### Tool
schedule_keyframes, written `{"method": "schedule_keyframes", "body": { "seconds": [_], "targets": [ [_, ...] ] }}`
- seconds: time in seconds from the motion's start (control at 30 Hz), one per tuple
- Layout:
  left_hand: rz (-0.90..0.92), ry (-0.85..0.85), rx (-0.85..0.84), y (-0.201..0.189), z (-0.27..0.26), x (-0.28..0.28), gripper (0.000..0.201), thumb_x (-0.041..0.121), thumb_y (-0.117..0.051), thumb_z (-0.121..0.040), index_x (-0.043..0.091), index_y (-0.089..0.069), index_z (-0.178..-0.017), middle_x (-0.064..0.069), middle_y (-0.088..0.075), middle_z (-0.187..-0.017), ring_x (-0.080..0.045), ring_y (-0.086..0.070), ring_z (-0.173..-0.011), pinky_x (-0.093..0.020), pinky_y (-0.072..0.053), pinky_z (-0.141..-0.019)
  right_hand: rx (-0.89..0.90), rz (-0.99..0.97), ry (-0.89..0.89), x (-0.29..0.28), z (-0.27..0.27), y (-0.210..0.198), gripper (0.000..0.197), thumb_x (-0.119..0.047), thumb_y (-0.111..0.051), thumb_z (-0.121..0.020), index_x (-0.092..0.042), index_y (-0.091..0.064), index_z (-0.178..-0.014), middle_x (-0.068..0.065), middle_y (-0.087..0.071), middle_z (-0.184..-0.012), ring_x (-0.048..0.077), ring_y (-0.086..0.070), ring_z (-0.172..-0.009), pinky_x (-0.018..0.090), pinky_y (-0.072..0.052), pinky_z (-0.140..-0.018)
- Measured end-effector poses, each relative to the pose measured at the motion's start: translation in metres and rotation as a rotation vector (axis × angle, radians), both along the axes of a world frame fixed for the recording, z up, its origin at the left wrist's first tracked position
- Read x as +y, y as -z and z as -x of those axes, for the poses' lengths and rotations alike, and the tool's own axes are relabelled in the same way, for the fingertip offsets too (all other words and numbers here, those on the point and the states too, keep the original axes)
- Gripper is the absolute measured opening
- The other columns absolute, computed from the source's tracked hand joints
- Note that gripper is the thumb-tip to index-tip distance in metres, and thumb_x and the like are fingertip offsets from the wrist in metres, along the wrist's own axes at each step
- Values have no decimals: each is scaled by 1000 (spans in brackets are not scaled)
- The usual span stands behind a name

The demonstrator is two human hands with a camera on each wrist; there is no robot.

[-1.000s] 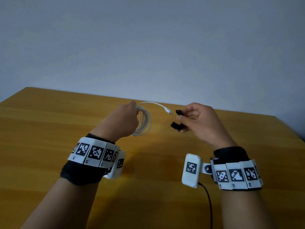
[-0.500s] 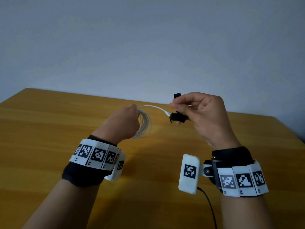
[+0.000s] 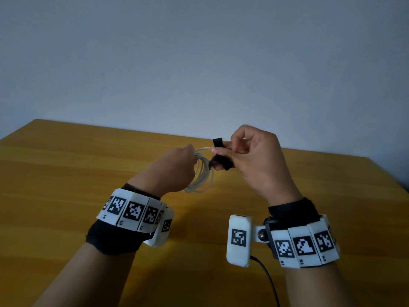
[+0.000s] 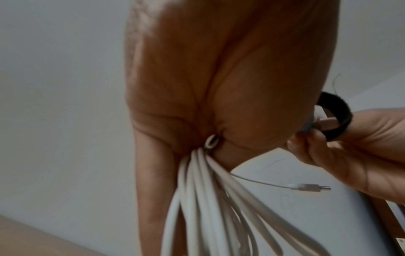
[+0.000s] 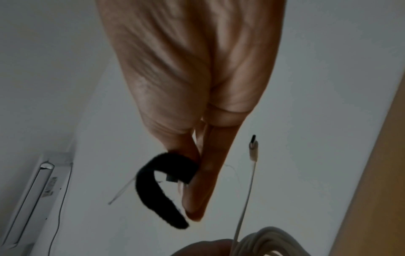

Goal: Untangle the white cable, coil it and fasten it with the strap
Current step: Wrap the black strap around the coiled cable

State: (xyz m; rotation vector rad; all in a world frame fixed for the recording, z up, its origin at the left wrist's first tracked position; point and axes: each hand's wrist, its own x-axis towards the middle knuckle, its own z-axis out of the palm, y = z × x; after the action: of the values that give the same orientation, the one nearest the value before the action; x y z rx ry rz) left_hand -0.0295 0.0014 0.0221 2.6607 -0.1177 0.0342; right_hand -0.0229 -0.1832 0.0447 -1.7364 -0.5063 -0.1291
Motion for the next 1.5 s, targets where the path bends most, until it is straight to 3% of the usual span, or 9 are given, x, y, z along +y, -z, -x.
{"method": "schedule_keyframes", "body": {
  "seconds": [0.1, 0.4, 0.6, 0.73, 0.87, 1.03, 1.13, 1.33, 1.5],
  "targets": [
    [-3, 27, 4, -2, 2, -1, 9, 9, -41, -101, 6, -48, -97, -11, -59, -89, -27, -59, -75, -34, -42, -57, 51, -41, 7, 1, -1, 4, 4, 1, -79, -85, 0, -78, -89, 13, -78, -78, 31, -76, -62, 36, -64, -62],
    [-38, 56, -16, -5, 6, -5, 14, 6, -40, -101, 1, -53, -102, -12, -60, -94, -29, -60, -81, -33, -43, -58, 52, 250, 49, 3, -1, 9, 53, -9, -84, -84, -31, -70, -130, -11, -80, -102, -3, -74, -93, 26, -56, -95],
    [-43, 76, -14, -8, 8, -6, 14, 6, -41, -102, 1, -53, -104, -12, -60, -100, -29, -64, -89, -42, -50, -72, 70, 254, -10, 5, 2, 12, 75, -1, -83, -82, -32, -57, -145, -20, -75, -89, 3, -77, -94, 34, -57, -99],
    [-46, 110, -19, -8, 7, -7, 15, 5, -42, -101, -1, -55, -104, -12, -59, -100, -28, -64, -88, -43, -52, -74, 60, 316, -9, 7, 4, 10, 77, -14, -85, -84, -41, -52, -147, -14, -75, -116, -1, -76, -93, 20, -51, -95],
    [-7, 126, -36, -5, 5, -4, 7, 4, -46, -99, 3, -52, -101, -13, -64, -93, -28, -65, -83, -45, -52, -70, 48, 301, -52, 10, 5, 12, 77, -7, -80, -88, -39, -48, -151, -28, -51, -139, 6, -77, -97, 35, -59, -98],
    [24, 126, -45, -3, 4, -2, 7, 4, -43, -97, 5, -49, -96, -13, -65, -88, -31, -65, -79, -51, -52, -70, 67, 330, -106, 5, 3, 14, 73, 5, -59, -99, -36, -40, -156, -27, -65, -107, 9, -77, -98, 37, -58, -101],
    [19, 118, -51, -2, 4, -1, 7, 4, -42, -96, 6, -48, -95, -13, -64, -86, -32, -65, -77, -53, -52, -69, 64, 372, -124, 5, 2, 14, 67, 1, -52, -103, -38, -38, -156, -7, -73, -120, 8, -76, -101, 38, -55, -104],
    [19, 121, -59, -1, 4, -3, 9, 8, -42, -99, 6, -50, -97, -12, -63, -85, -31, -65, -77, -50, -51, -67, 10, 338, -23, 7, -1, 16, 60, -1, -58, -101, -31, -45, -152, -7, -57, -149, -1, -71, -100, 22, -57, -95],
    [10, 157, -45, 0, 3, -5, 11, 10, -40, -100, 7, -49, -97, -12, -62, -86, -32, -66, -78, -51, -53, -68, -9, 328, 51, 8, 2, 14, 37, -3, -62, -100, -21, -51, -131, -8, -66, -139, 10, -77, -84, 33, -64, -80]
  ]
}}
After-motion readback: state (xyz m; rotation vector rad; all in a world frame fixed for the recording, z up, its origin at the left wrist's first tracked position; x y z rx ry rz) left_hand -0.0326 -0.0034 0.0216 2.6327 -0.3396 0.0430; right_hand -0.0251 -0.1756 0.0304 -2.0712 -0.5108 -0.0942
